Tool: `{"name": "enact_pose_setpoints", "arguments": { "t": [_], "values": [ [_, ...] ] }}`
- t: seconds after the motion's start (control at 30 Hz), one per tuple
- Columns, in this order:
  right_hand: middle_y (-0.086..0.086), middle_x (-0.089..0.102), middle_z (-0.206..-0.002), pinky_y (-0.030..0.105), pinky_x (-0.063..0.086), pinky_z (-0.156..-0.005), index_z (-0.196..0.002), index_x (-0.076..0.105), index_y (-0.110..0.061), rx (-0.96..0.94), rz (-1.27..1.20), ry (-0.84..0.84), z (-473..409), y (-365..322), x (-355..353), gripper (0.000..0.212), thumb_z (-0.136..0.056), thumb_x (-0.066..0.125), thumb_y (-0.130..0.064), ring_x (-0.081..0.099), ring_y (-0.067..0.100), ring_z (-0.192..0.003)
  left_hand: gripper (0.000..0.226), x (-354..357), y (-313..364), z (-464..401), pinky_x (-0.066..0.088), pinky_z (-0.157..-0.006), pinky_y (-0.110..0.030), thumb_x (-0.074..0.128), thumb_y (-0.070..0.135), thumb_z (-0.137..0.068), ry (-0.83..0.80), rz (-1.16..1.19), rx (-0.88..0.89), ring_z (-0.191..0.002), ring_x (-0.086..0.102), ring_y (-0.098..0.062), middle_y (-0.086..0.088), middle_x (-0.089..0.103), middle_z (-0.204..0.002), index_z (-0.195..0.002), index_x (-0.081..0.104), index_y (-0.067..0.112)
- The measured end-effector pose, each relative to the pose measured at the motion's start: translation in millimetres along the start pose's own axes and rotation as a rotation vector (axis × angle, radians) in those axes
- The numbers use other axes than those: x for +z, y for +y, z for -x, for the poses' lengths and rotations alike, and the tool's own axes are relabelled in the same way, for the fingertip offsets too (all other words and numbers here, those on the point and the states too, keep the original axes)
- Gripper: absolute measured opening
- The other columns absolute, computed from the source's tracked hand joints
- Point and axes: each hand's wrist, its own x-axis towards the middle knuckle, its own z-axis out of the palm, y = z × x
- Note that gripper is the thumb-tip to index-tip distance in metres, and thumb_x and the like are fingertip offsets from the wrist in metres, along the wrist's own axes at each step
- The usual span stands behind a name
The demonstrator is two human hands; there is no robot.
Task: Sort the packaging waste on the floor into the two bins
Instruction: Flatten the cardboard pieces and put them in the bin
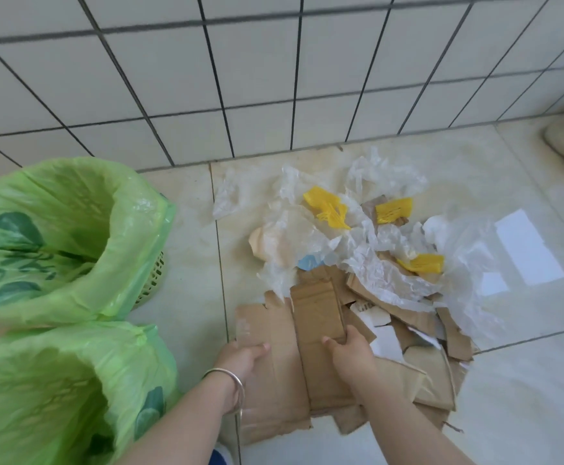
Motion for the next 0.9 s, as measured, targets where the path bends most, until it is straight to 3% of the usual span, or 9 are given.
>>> {"name": "enact_pose_setpoints", "arguments": {
  "t": [0.1, 0.13, 0.2, 0.33, 0.43, 0.57, 0.73, 0.8, 0.9],
  "values": [
    [0.007, 0.061, -0.106, 0.029, 0.045, -0.076, -0.117, 0.053, -0.009, -0.024, 0.066, 0.1, 25, -10, -32, 0.027, -0.092, 0.054, -0.018, 0.056, 0.024, -0.092, 0.017, 21, 23, 31, 0.051, -0.053, -0.023, 0.068, 0.005, -0.081, -0.085, -0.069, 0.056, -0.064, 0.06, -0.021, -0.009, 0.064, -0.079, -0.078, 0.056, 0.016],
    [0.009, 0.062, -0.108, 0.029, 0.045, -0.076, -0.119, 0.053, -0.008, -0.035, 0.063, 0.141, 35, -17, -43, 0.029, -0.091, 0.055, -0.016, 0.057, 0.026, -0.093, 0.013, 27, 34, 44, 0.055, -0.06, -0.027, 0.071, 0.006, -0.078, -0.12, -0.095, 0.093, -0.069, 0.063, -0.023, -0.011, 0.065, -0.083, -0.083, 0.06, 0.011],
    [0.011, 0.064, -0.107, 0.031, 0.047, -0.075, -0.12, 0.052, -0.008, -0.064, 0.055, 0.236, 54, -33, -63, 0.031, -0.089, 0.055, -0.013, 0.059, 0.03, -0.094, 0.03, 30, 54, 64, 0.056, -0.079, -0.037, 0.075, 0.008, -0.071, -0.169, -0.104, 0.152, -0.083, 0.067, -0.028, -0.016, 0.069, -0.095, -0.099, 0.064, 0.003],
    [0.001, 0.054, -0.085, 0.031, 0.041, -0.065, -0.118, 0.049, -0.012, -0.186, 0.004, 0.485, 100, -78, -102, 0.031, -0.087, 0.051, -0.009, 0.051, 0.023, -0.072, 0.024, 10, 95, 104, 0.053, -0.054, -0.022, 0.068, 0.008, -0.081, -0.165, -0.052, 0.294, -0.067, 0.063, -0.019, -0.006, 0.067, -0.087, -0.103, 0.06, 0.011],
    [0.002, 0.053, -0.091, 0.033, 0.039, -0.072, -0.127, 0.043, -0.013, -0.286, -0.127, 0.576, 135, -114, -121, 0.041, -0.086, 0.051, -0.01, 0.048, 0.025, -0.083, 0.022, -22, 121, 131, 0.054, -0.066, -0.03, 0.068, 0.009, -0.081, -0.093, -0.023, 0.415, -0.074, 0.065, -0.024, -0.011, 0.068, -0.093, -0.101, 0.061, 0.012],
    [0.008, 0.061, -0.107, 0.037, 0.049, -0.082, -0.127, 0.047, -0.015, -0.365, -0.315, 0.43, 176, -152, -110, 0.045, -0.085, 0.061, -0.013, 0.055, 0.025, -0.089, 0.028, -66, 138, 161, 0.053, -0.079, -0.034, 0.067, 0.011, -0.081, -0.012, 0.002, 0.547, -0.091, 0.066, -0.028, -0.01, 0.069, -0.103, -0.108, 0.061, 0.013],
    [0.003, 0.064, -0.088, 0.036, 0.053, -0.076, -0.109, 0.059, -0.014, -0.372, -0.471, 0.067, 210, -168, -37, 0.025, -0.084, 0.063, -0.008, 0.061, 0.021, -0.076, 0.026, -107, 130, 191, 0.053, -0.085, -0.039, 0.065, 0.014, -0.084, -0.001, 0.079, 0.636, -0.092, 0.064, -0.026, -0.006, 0.068, -0.103, -0.109, 0.058, 0.018],
    [0.005, 0.067, -0.1, 0.041, 0.054, -0.087, -0.111, 0.061, -0.016, -0.363, -0.496, -0.03, 213, -170, -3, 0.027, -0.084, 0.063, -0.009, 0.063, 0.024, -0.086, 0.029, -122, 123, 199, 0.051, -0.085, -0.038, 0.062, 0.017, -0.087, 0.031, 0.144, 0.661, -0.093, 0.061, -0.025, -0.005, 0.064, -0.103, -0.114, 0.054, 0.018],
    [0.002, 0.063, -0.113, 0.036, 0.049, -0.089, -0.119, 0.057, -0.019, -0.365, -0.482, -0.136, 216, -175, 37, 0.032, -0.087, 0.063, -0.017, 0.06, 0.022, -0.101, 0.028, -148, 111, 208, 0.043, -0.084, -0.031, 0.053, 0.022, -0.092, 0.066, 0.221, 0.689, -0.096, 0.057, -0.021, -0.003, 0.061, -0.106, -0.12, 0.05, 0.016]
  ]
}}
